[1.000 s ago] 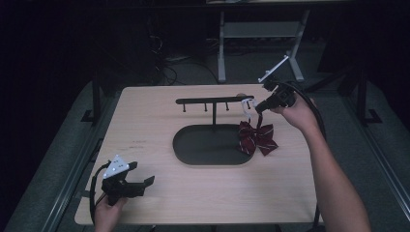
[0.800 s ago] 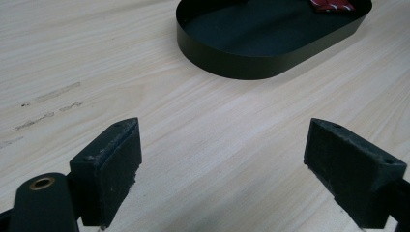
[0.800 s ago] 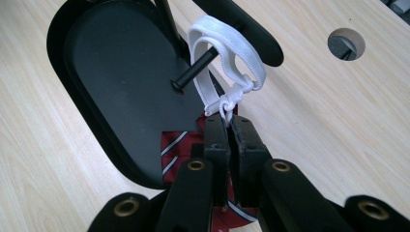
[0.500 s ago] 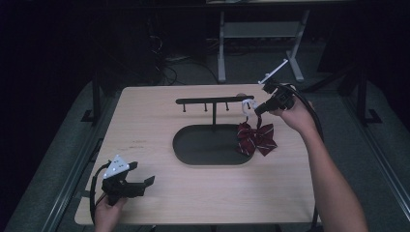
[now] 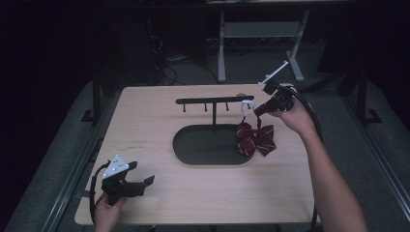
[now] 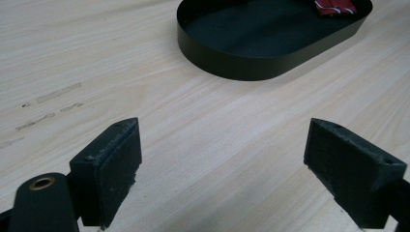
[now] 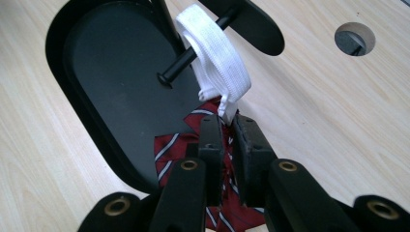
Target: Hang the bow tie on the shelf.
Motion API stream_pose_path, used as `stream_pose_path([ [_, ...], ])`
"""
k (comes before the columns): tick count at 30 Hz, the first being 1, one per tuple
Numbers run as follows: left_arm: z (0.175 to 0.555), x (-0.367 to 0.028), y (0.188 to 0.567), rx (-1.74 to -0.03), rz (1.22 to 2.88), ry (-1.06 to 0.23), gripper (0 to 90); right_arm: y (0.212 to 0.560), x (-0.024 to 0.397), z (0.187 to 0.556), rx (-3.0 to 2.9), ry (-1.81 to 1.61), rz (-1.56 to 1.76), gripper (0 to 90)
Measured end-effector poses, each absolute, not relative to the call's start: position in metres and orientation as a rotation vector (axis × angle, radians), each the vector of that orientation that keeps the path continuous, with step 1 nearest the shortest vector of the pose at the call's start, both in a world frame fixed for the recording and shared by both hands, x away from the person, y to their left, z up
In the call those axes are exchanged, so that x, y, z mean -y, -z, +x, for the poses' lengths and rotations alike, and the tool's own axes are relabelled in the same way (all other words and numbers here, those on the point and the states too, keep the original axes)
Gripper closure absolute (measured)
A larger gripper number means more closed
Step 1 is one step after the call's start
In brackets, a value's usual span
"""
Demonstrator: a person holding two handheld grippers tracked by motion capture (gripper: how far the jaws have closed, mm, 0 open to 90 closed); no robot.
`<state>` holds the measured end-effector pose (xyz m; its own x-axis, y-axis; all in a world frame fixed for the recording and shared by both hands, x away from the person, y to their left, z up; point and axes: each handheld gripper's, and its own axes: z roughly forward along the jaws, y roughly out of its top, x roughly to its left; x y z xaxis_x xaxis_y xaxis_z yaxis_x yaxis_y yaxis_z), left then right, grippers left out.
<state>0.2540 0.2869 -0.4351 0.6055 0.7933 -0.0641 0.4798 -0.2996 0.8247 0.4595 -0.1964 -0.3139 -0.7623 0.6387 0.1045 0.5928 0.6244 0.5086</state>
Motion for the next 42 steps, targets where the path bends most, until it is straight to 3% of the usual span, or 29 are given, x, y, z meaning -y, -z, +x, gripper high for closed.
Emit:
stream_pose_path([
  [14, 0.255, -0.287, 0.436, -1.018, 1.961, -0.451, 13.1, 0.316, 0.201, 0.457, -2.770, -0.871, 1.033, 77.8],
  [29, 0.255, -0.287, 0.437, -1.014, 1.964, -0.451, 13.1, 0.330, 0.223, 0.442, -2.768, -0.960, 1.089, 62.8],
  [42, 0.254, -0.287, 0.437, -1.016, 1.965, -0.454, 13.1, 0.335, 0.233, 0.433, -2.761, -0.985, 1.113, 57.5],
])
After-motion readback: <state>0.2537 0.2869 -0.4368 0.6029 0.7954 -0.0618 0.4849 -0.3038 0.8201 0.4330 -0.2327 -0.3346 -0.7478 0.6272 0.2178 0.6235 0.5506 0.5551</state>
